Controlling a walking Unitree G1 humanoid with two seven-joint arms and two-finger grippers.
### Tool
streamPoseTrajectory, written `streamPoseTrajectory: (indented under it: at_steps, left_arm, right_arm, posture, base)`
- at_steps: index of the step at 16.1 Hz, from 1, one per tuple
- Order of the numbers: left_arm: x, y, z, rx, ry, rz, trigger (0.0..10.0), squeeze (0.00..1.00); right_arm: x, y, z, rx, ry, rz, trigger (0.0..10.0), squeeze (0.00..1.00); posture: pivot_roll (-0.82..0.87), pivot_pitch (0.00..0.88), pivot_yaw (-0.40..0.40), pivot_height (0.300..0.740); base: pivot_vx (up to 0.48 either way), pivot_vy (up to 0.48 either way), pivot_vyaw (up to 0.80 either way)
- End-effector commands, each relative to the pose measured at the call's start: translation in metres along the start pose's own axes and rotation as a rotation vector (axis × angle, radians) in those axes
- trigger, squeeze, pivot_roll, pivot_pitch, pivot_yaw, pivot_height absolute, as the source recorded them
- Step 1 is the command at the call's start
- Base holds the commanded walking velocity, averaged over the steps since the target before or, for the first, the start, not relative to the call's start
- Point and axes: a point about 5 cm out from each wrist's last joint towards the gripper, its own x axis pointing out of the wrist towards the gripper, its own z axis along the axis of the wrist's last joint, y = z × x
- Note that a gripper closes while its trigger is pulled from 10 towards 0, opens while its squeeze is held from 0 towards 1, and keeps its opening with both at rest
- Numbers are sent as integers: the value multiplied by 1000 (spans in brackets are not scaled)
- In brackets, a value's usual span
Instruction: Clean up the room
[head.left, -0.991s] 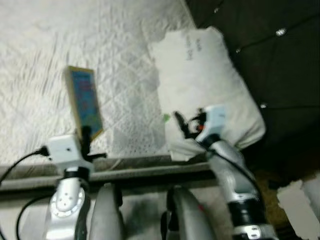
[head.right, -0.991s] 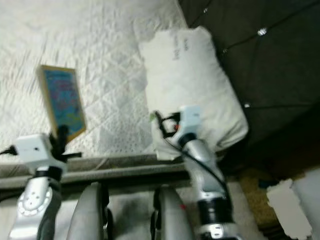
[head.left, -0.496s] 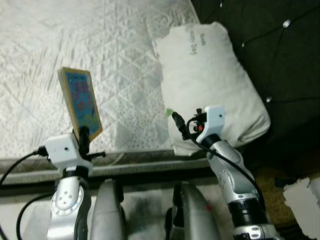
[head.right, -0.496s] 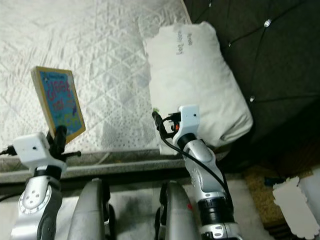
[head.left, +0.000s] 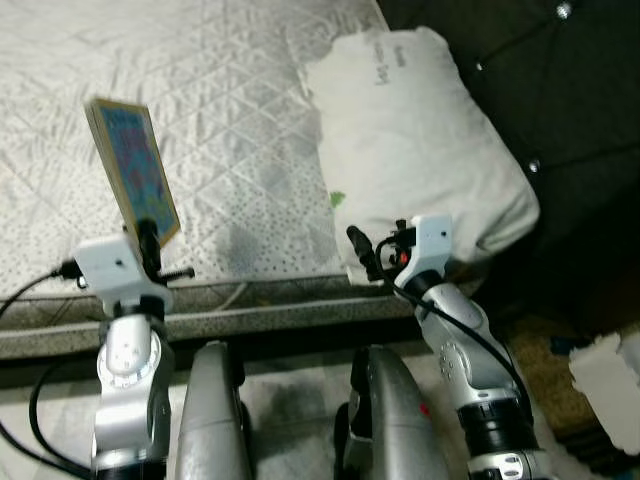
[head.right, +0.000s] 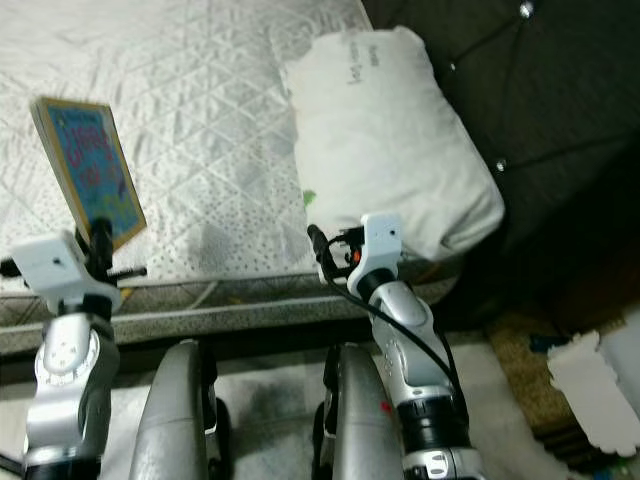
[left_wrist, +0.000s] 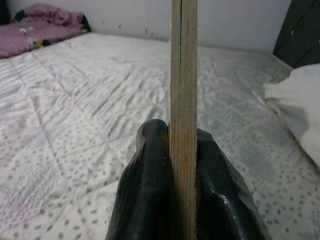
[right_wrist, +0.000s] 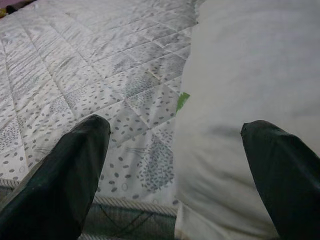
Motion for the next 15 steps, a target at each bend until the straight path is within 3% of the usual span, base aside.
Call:
streamPoseTrajectory:
  at_steps: [1, 5, 6, 11, 15]
  left_arm:
    - [4, -1, 8, -8, -59, 3, 10000, 0]
    - [9, -3, 12, -25, -100, 24, 10000, 0]
    - [13, -3, 14, 21, -142, 13, 10000, 0]
    - [27, 2, 11, 36, -154, 18, 10000, 0]
    - [25, 1, 10, 34, -166, 8, 10000, 0]
  right_arm:
    - [-4, -3, 5, 20, -28, -1, 10000, 0]
    - [-4, -4, 5, -3, -18, -4, 10000, 0]
    - [-6, -7, 6, -10, -18, -14, 10000, 0]
    - [-16, -18, 10, -37, -29, -36, 10000, 0]
    - [-14, -16, 12, -82, -36, 3, 10000, 0]
  posture:
    - [-75, 193, -54, 571]
    - [-86, 200, -57, 546]
    - [-102, 206, -54, 546]
    - [-134, 221, -53, 546]
    - [-121, 223, -61, 546]
  base:
    - [0, 0, 0]
    - [0, 0, 0]
    - [0, 0, 0]
    - [0, 0, 0]
    - [0, 0, 200]
